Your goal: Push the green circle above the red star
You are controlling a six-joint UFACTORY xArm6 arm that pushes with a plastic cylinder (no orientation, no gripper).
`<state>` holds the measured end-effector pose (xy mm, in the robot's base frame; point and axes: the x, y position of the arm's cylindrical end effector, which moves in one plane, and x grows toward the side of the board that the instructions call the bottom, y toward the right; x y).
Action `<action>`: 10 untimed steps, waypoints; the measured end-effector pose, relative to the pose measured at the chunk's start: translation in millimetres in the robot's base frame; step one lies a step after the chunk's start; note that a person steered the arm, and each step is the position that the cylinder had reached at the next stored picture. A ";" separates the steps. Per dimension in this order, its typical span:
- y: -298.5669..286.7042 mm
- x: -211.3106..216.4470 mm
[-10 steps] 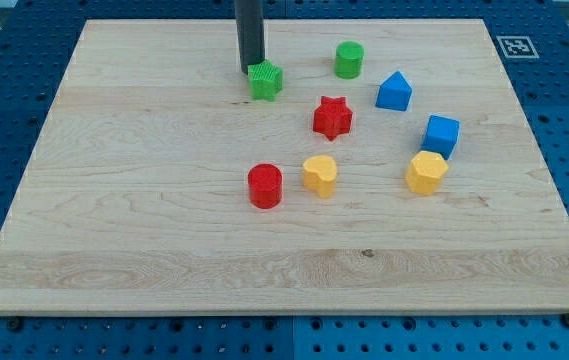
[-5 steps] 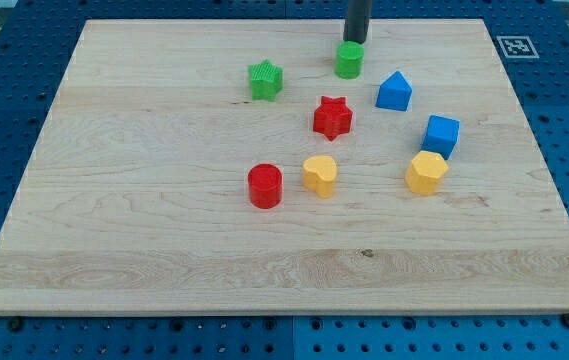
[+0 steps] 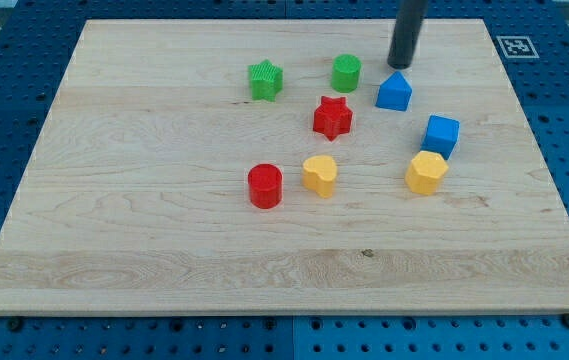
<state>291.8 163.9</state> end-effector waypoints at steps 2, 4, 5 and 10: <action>0.5 6.4; -19.1 16.4; -26.6 17.5; -75.4 23.7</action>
